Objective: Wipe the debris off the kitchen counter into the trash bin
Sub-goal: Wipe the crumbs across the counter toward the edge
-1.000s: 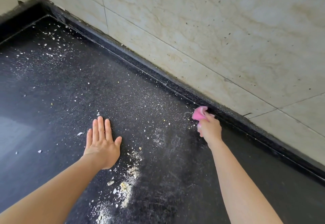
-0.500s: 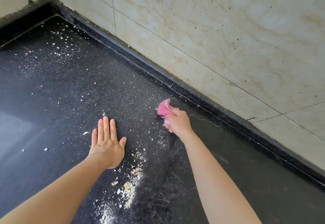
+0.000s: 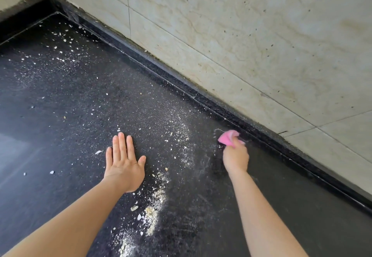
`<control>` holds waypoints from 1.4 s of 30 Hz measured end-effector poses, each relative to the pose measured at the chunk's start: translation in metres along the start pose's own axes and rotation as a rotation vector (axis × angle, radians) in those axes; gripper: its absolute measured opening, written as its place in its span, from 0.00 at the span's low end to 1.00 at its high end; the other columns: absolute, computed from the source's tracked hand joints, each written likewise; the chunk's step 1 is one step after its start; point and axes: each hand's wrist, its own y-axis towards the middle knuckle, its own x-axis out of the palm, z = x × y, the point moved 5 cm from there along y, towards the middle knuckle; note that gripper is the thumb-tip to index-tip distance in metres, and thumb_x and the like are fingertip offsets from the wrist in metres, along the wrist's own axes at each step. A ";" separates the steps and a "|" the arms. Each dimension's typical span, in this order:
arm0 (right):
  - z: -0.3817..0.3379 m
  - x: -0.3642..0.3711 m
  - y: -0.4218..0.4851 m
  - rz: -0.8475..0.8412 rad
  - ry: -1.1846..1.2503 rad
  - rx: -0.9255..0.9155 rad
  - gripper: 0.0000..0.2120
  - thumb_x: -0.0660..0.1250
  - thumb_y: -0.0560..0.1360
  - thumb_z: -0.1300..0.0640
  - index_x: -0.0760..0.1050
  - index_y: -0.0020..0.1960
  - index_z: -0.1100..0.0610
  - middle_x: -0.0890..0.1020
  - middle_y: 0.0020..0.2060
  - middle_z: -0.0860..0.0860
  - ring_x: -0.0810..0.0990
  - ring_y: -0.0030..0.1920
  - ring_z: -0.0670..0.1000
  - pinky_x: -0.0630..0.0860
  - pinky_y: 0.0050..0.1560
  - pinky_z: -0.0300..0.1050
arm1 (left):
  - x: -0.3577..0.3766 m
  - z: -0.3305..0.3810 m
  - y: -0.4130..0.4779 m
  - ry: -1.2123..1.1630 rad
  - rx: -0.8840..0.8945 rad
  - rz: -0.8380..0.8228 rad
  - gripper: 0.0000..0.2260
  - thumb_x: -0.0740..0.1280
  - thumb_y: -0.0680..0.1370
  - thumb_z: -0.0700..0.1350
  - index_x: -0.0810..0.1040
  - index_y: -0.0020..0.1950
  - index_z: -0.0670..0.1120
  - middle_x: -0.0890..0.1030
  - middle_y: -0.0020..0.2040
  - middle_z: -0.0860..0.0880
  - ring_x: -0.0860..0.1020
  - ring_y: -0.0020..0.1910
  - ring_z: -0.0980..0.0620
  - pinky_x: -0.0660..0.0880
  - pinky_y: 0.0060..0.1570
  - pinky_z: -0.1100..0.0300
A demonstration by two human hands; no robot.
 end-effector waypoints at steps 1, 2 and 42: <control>-0.015 0.015 -0.017 -0.031 -0.001 -0.055 0.20 0.49 0.81 0.59 0.70 0.66 0.46 0.76 0.57 0.56 0.74 0.47 0.55 0.66 0.45 0.41 | 0.000 0.000 0.000 -0.005 -0.001 0.001 0.30 0.36 0.80 0.57 0.21 0.68 0.40 0.20 0.67 0.43 0.25 0.71 0.44 0.31 0.72 0.47; -0.031 0.030 -0.038 -0.069 0.006 -0.095 0.21 0.49 0.81 0.60 0.69 0.68 0.45 0.76 0.58 0.56 0.74 0.44 0.52 0.67 0.40 0.39 | 0.000 0.000 0.001 -0.009 -0.002 0.005 0.30 0.36 0.80 0.57 0.21 0.67 0.41 0.20 0.67 0.43 0.25 0.72 0.44 0.32 0.73 0.47; -0.103 0.118 -0.303 -0.421 0.185 -0.459 0.12 0.60 0.77 0.54 0.75 0.47 0.63 0.77 0.30 0.52 0.73 0.30 0.51 0.71 0.36 0.47 | -0.031 -0.215 -0.178 -0.221 0.117 0.653 0.20 0.49 0.84 0.46 0.60 0.76 0.43 0.61 0.77 0.47 0.57 0.77 0.51 0.50 0.73 0.62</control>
